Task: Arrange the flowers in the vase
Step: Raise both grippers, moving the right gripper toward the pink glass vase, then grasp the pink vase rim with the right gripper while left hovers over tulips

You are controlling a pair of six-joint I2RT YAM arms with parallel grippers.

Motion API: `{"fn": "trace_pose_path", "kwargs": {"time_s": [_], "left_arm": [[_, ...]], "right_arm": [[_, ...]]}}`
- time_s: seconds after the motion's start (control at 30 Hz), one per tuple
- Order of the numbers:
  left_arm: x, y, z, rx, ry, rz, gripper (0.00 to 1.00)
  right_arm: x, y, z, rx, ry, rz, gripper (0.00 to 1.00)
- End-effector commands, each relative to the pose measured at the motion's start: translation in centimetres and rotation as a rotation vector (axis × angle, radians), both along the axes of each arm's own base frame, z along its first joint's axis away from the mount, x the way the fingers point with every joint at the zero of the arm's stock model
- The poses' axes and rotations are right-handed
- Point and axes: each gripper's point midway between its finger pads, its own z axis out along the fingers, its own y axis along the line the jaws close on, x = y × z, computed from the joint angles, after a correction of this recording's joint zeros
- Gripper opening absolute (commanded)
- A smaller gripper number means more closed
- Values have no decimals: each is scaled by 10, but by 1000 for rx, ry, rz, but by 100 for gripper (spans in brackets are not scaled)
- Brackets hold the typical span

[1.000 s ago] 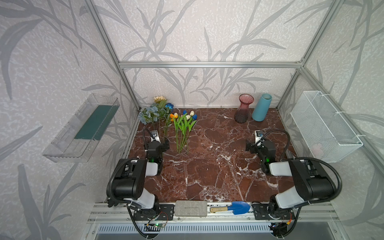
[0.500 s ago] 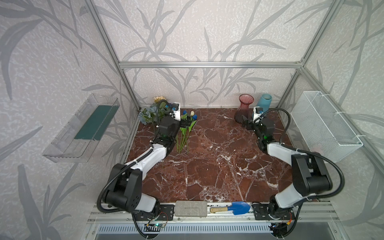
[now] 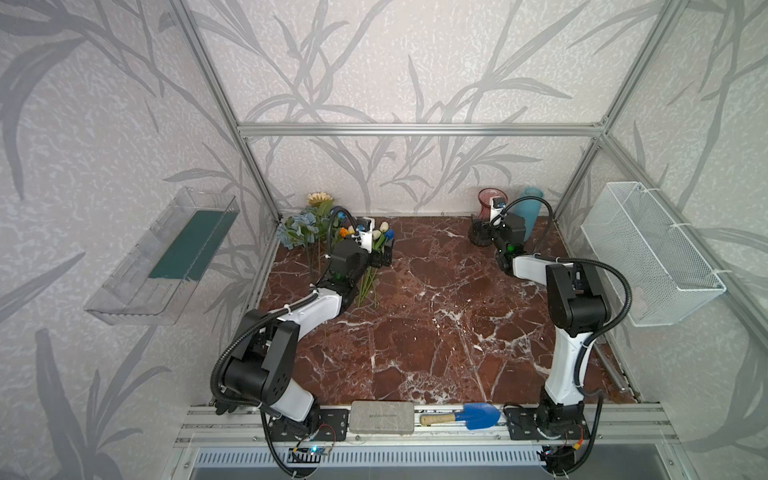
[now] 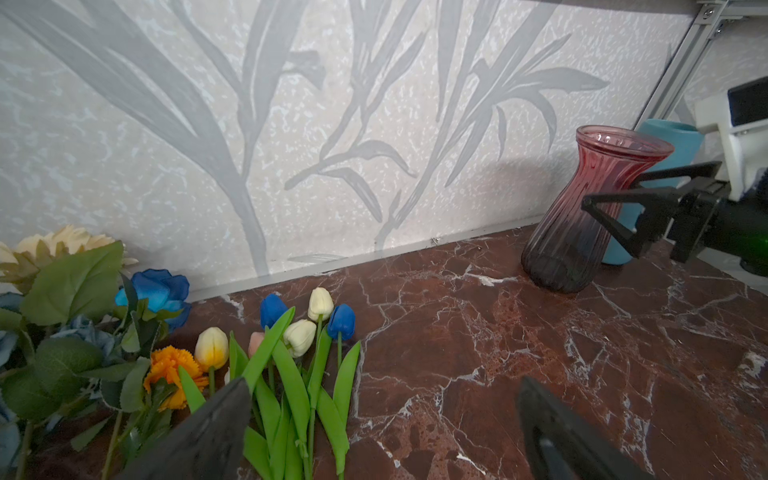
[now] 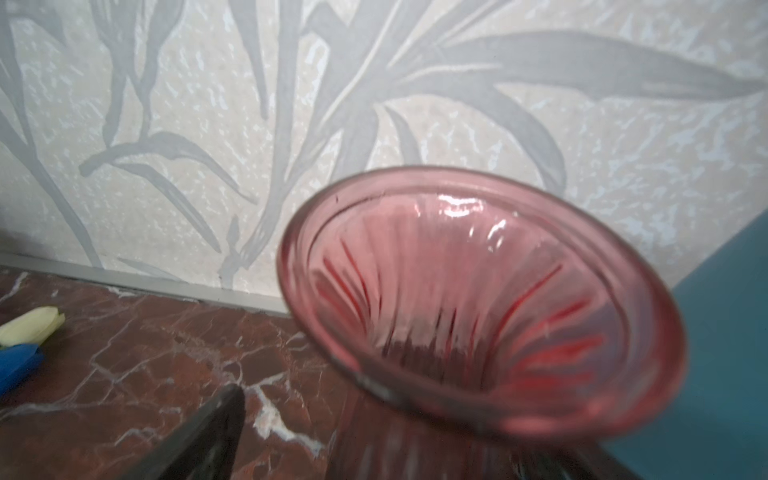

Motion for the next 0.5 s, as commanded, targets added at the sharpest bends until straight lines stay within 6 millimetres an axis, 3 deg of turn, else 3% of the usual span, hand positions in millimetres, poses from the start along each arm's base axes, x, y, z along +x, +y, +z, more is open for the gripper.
{"fn": "trace_pose_path", "kwargs": {"time_s": [0.0, 0.23, 0.47], "left_arm": [[-7, -3, 9, -28, -35, -13, 99], [-13, 5, -5, 8, -11, 16, 99], [-21, 8, -7, -9, -21, 15, 99]], "right_arm": [[17, -3, 15, -7, -66, -24, 99], [43, -12, 10, -7, -91, -79, 99], [60, -13, 2, -16, -110, -88, 99]]}}
